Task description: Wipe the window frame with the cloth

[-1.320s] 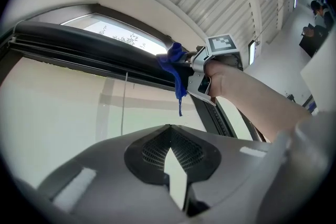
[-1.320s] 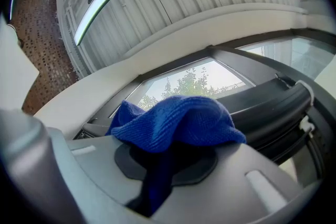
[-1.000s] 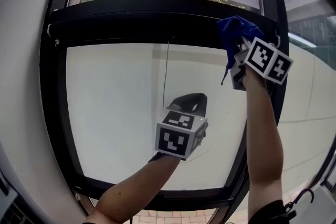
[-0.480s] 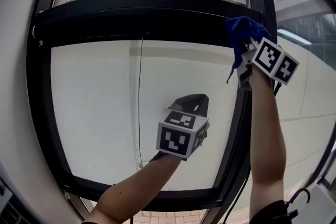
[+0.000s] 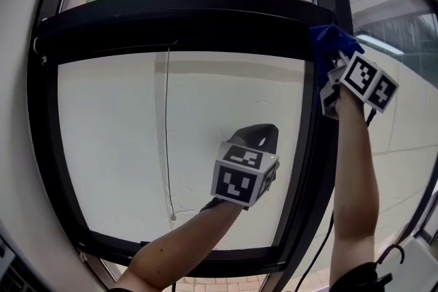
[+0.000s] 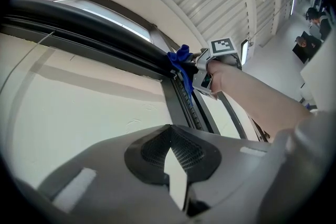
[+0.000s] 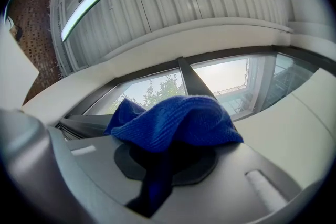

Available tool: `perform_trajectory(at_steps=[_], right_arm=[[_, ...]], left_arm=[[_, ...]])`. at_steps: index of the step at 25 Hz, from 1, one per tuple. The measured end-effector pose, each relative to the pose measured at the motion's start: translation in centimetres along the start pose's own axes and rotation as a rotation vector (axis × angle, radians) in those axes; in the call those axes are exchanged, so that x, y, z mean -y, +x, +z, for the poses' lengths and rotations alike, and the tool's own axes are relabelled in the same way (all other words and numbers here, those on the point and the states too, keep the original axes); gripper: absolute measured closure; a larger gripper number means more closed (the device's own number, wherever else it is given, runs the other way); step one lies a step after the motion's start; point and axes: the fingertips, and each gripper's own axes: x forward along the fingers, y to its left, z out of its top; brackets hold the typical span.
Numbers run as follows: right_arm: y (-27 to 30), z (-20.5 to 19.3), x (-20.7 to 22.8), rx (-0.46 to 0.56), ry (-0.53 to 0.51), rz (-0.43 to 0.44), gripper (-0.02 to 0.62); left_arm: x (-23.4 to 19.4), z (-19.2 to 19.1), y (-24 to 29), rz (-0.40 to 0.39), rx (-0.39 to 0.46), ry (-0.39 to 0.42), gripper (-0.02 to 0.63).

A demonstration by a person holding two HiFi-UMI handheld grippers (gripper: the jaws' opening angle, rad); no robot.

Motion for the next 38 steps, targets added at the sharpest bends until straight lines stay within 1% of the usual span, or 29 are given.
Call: perform_trajectory(at_steps=[3,8,15,17,20,21,24,29,34,38], right_arm=[[0.0,-0.1,0.3,-0.013,-0.002,0.012,0.545],[0.1,-0.1,0.3,-0.008,-0.025,-0.002,0.546],[0.0,-0.1,0.2,-0.029,-0.008,0.024,0.545],[-0.7,0.3,0.2,0.003,0.02,0.022,0.545],[-2.3,2.0,0.1,0.072,0.046,0.024,0.545],[-2.7,2.5,-0.2,0.077,0.034,0.033,0.545],[-3.5,3.1,-1.4,0.05,-0.023,0.039,0.545],[-5.0,3.3,-0.5,0.023,-0.058,-0.053,0.545],[-6.4,4.2,-0.6,-0.027,-0.131,-0.103,0.545],[-7.1,3.9,-0.7,-0.064,-0.166,-0.131,0.545]], left_arm=[[0.5,0.0,0.5,-0.012,0.005,-0.003,0.615],[0.8,-0.4,0.9,-0.016,0.003,-0.014,0.615],[0.5,-0.2,0.5,-0.009,0.019,-0.028,0.615],[0.8,-0.3,0.3,-0.017,0.017,-0.031,0.615],[1.3,-0.2,0.1,-0.037,0.016,-0.032,0.615],[1.5,-0.1,0.1,-0.045,0.018,-0.031,0.615],[1.7,0.1,-0.3,-0.063,0.026,-0.04,0.615],[2.3,1.3,-0.9,-0.107,0.047,-0.069,0.615],[2.2,3.8,-1.6,-0.14,0.092,-0.08,0.615],[1.9,4.7,-2.1,-0.145,0.109,-0.082,0.615]])
